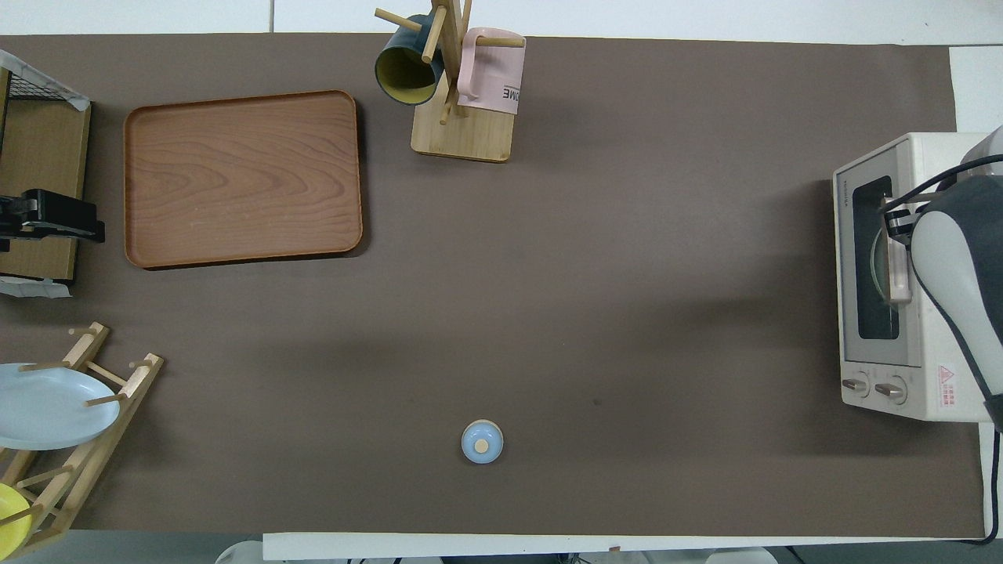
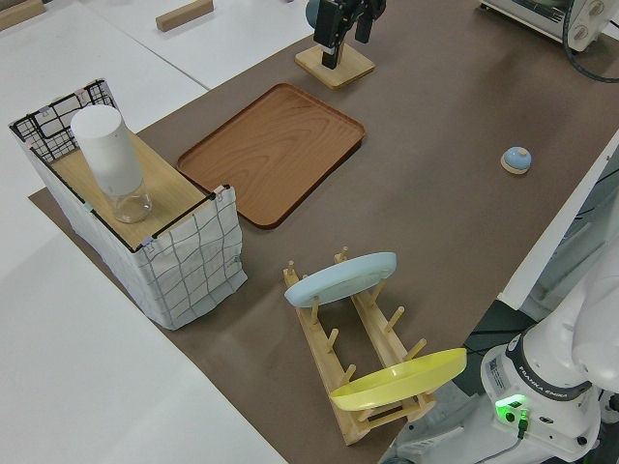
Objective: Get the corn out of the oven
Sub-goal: 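Reach the right gripper to the toaster oven door handle, then pull the oven door down open with the right gripper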
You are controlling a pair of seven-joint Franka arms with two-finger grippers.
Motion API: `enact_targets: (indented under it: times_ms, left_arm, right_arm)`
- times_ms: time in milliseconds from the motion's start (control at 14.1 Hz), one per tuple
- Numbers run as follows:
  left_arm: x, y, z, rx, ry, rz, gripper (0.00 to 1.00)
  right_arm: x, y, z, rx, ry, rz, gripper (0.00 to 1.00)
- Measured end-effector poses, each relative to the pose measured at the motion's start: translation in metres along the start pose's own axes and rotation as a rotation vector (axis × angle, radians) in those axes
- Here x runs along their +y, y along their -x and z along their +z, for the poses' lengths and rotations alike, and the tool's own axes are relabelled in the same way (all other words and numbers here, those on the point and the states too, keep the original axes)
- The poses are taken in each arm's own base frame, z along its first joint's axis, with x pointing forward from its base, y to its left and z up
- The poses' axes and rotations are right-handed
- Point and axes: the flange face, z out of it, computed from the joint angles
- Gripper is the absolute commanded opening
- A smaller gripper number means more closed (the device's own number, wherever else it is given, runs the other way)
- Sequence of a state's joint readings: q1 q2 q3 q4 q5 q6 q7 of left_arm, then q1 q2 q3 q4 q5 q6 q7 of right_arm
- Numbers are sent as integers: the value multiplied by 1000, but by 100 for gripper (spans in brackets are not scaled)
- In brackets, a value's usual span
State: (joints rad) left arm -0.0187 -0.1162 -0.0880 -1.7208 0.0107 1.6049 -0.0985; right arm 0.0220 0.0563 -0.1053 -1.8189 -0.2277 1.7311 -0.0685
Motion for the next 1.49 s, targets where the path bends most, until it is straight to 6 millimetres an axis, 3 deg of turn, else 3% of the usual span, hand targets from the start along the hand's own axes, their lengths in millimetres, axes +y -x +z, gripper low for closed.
enact_targets:
  times_ms: [638, 922, 1135, 1489]
  left_arm:
    - [0, 0, 0, 0, 0, 0, 100]
    - [0, 0, 0, -1, 0, 0, 100]
    - [0, 0, 0, -1, 0, 0, 100]
    - [0, 0, 0, -1, 0, 0, 100]
  right_arm:
    - [-17, -16, 17, 9, 7, 22, 0]
    - [-72, -32, 26, 58, 9, 59, 0]
    - [-112, -49, 56, 68, -56, 80, 0]
    - [-145, -78, 120, 92, -112, 77, 0]
